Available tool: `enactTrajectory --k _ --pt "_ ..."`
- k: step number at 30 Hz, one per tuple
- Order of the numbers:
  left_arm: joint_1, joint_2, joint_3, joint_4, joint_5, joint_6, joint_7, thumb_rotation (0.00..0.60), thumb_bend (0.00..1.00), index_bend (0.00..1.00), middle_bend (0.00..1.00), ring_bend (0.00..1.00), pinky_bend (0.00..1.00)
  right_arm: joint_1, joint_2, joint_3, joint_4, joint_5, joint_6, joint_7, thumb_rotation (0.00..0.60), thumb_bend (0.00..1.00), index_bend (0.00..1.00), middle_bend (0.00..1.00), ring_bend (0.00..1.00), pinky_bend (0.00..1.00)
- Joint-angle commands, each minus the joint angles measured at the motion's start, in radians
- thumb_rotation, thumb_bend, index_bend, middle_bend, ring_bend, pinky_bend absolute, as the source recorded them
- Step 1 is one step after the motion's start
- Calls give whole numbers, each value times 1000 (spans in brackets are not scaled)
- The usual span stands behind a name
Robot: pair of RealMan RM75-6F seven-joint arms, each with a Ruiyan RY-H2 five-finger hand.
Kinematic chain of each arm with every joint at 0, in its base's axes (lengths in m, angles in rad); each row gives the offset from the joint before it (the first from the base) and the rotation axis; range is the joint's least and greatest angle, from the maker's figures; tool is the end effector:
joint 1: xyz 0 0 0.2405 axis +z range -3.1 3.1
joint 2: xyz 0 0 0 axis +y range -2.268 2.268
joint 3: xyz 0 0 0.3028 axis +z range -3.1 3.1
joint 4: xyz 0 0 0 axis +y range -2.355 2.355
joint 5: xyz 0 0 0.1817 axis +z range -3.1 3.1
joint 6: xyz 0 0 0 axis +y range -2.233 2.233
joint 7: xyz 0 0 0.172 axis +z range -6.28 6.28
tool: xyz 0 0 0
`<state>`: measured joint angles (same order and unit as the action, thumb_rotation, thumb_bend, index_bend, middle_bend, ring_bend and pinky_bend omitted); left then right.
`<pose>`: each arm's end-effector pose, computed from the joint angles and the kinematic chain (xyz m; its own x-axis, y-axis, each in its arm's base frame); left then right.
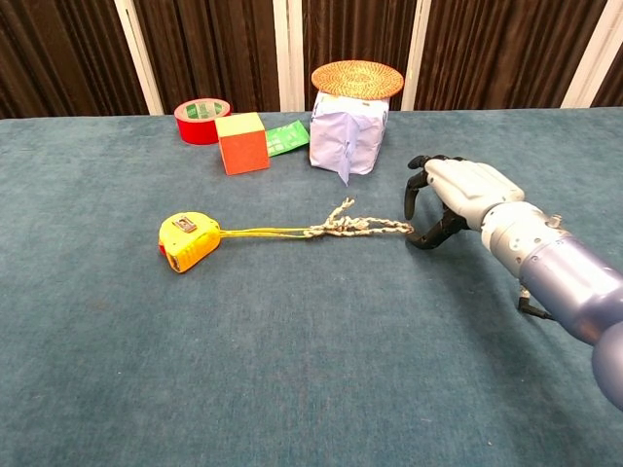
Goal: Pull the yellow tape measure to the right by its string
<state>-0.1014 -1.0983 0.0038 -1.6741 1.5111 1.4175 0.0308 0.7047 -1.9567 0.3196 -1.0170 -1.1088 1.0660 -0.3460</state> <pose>-0.3355 0.2039 0.1874 0.3904 0.1190 0.9129 0.9206 -0.0382 -0.3887 -0.1912 -0.4089 -0.0753 0.3513 -0.1302 0.9272 -0.9314 -0.1498 0.3319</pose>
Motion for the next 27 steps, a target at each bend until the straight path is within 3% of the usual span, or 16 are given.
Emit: enactTrajectory --k 1,27 --pt "0 0 0 -1 -1 0 0 600 0 0 0 0 0 2 -5 0 1 0 -1 2 600 333 535 116 0 0" --pt "-1 5 -1 -8 -14 -6 1 600 0 0 0 0 0 14 -33 0 27 -3 -3 11 600 403 556 118 0 0"
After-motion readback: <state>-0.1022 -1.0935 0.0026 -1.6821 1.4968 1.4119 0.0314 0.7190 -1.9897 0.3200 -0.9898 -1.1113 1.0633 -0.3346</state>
